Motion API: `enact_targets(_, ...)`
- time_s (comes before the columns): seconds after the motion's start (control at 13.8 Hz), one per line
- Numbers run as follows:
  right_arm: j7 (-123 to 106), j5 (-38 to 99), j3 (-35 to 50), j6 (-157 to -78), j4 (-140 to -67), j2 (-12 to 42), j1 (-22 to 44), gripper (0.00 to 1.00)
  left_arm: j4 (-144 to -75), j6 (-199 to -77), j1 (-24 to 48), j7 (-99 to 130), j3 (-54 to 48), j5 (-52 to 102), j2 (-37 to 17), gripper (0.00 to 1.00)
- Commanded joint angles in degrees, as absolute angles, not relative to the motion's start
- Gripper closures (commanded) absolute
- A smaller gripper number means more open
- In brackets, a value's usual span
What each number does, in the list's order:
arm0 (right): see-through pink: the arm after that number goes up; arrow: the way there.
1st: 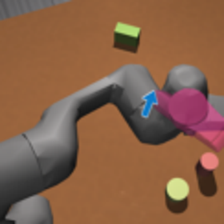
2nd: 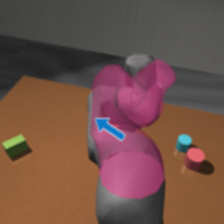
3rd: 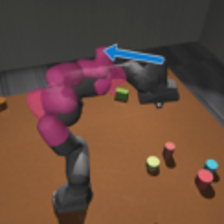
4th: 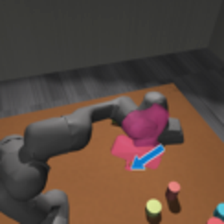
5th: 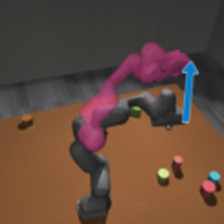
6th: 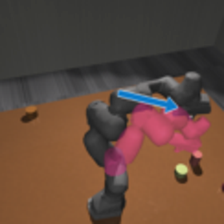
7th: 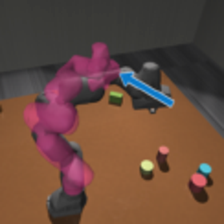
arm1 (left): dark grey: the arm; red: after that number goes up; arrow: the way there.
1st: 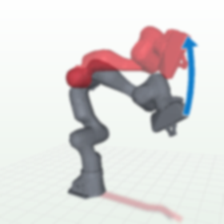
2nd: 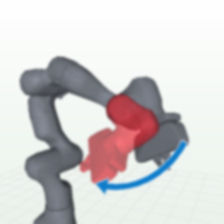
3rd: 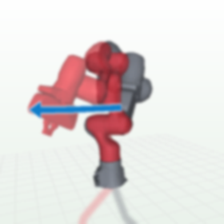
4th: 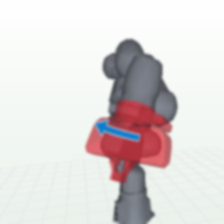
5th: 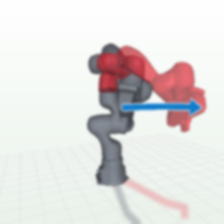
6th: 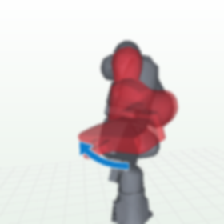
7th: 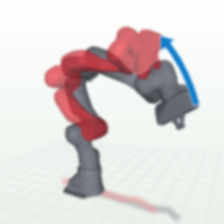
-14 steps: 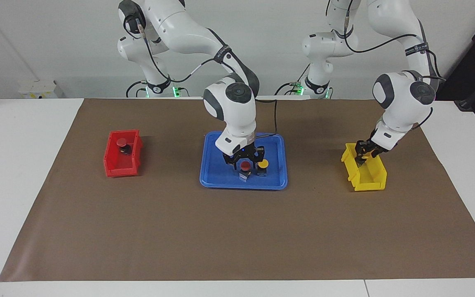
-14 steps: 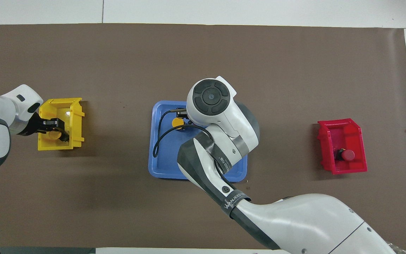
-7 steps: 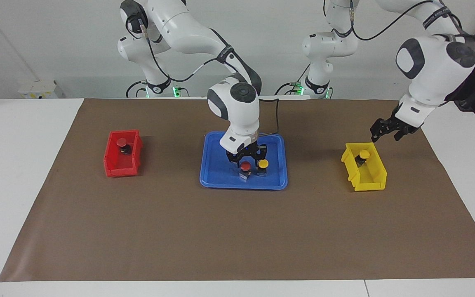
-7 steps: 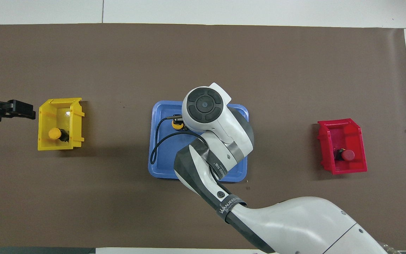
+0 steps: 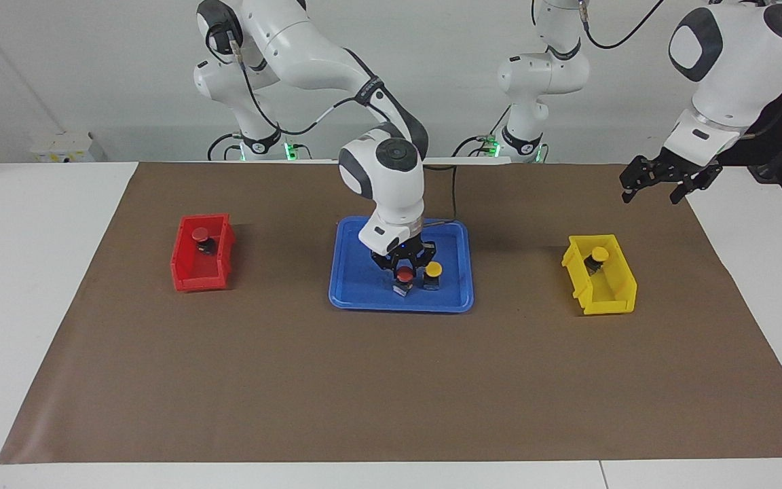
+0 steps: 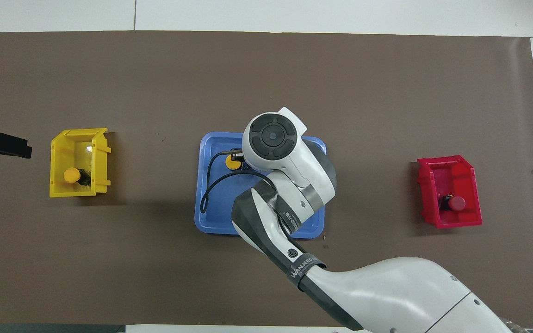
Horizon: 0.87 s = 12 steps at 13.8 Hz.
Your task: Sort red and yellow buttons by color
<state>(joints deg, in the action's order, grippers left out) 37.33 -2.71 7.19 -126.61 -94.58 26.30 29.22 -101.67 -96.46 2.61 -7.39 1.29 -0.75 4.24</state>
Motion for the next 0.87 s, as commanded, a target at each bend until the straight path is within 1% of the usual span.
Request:
enact_targets(0.0, 37.8, -3.8, 7.5, -124.7, -92.9, 24.4, 27.0, 0.86, -100.8, -96.0, 3.5, -7.9, 1.4, -1.8, 3.7, 0.00)
enact_targets(0.07, 37.1, -3.6, 7.5, -123.1, -92.2, 22.6, 25.5, 0.86, -101.3, -97.1, 4.5, -7.0, 1.3, -1.4, 3.8, 0.00)
enact_targets(0.14, 35.2, -3.4, 7.6, -120.8, -92.6, 19.9, 23.7, 0.86, -103.3, -99.9, 6.8, -3.2, 1.3, -1.4, 4.1, 0.00)
enact_targets(0.29, 26.9, -2.4, 7.6, -114.1, -93.9, 14.4, 18.1, 0.86, -107.3, -107.1, 14.9, 11.3, 1.3, -1.4, 4.0, 0.00)
enact_targets(0.36, 21.8, -1.2, 7.6, -109.9, -95.1, 11.3, 14.8, 0.86, -108.4, -110.2, 19.2, 17.7, 1.2, -1.4, 3.0, 0.00)
enact_targets(0.43, 17.4, 0.2, 7.6, -107.5, -97.0, 8.5, 11.5, 0.86, -107.8, -111.4, 22.4, 21.1, 1.2, -1.0, 1.2, 0.00)
enact_targets(0.65, -2.4, 6.6, 7.5, -107.7, -108.5, -1.2, -1.6, 0.86, -106.3, -118.0, 29.9, 22.7, 1.3, 4.1, -5.3, 0.00)
enact_targets(0.8, -11.9, 7.5, 7.4, -109.7, -113.2, -3.2, -7.9, 0.86, -105.0, -122.8, 32.5, 25.4, 1.3, 4.4, -10.5, 0.00)
